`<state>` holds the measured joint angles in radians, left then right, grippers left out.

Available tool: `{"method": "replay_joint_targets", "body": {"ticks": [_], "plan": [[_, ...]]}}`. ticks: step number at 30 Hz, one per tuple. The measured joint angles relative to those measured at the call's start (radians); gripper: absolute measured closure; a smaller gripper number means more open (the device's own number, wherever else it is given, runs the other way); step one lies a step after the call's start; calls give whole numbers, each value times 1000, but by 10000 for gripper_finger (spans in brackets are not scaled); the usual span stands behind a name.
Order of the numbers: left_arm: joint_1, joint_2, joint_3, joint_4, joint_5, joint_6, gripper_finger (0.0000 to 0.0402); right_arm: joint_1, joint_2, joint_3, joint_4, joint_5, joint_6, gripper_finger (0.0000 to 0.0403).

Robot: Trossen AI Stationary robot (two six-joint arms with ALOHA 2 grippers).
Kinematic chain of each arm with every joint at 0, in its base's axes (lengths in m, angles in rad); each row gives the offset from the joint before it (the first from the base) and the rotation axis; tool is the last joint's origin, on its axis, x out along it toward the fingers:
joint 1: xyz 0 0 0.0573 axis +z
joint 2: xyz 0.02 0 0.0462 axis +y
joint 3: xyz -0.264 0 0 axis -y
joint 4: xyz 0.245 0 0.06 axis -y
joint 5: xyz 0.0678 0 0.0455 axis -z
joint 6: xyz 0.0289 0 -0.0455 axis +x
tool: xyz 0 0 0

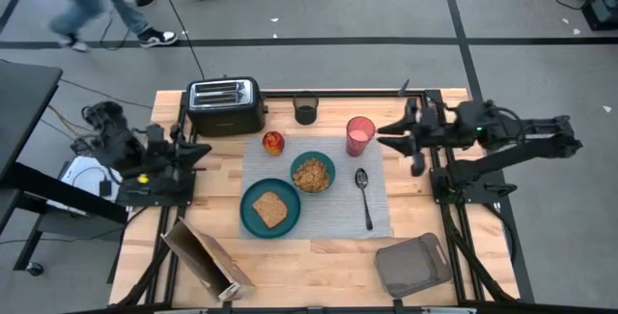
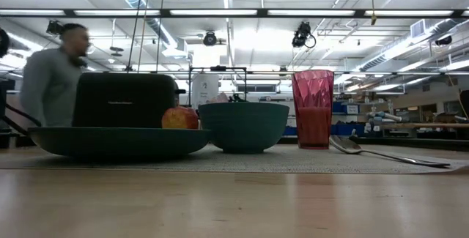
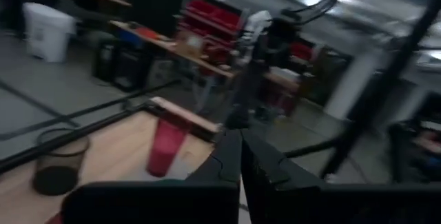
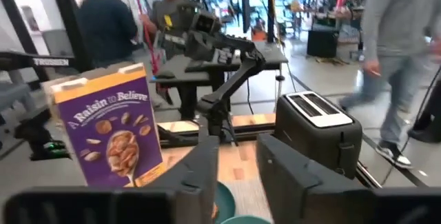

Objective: Arrange a breakfast setting
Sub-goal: Return to Home Position

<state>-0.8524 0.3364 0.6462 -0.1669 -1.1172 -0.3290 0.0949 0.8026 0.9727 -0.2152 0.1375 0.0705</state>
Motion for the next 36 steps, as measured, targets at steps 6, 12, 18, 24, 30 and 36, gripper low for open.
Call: {"method": "replay_joint_targets", "body": {"ticks": [6,12,18,24,30,36], "plan": [[216,79,-20,-1,137,-123,392,-14,-211,-154,11,-73,11,365],[461,117,-22,-19,419,-131,397,-14,-368,-232,7,-83,5,390],[612,46,-111,-14,684,-105,398,-14,-450,-253,-64,-82,18,353],[661,-104,-266,34,723,-74,389,-14,-476,-333,-11,-27,16,347],[659,-149,-279,18,716,-60,367,-14,-533,-548,245,-20,35,349],[659,-143,-279,50,714,154,364,-26,-598,-803,517,52,19,349]]}}
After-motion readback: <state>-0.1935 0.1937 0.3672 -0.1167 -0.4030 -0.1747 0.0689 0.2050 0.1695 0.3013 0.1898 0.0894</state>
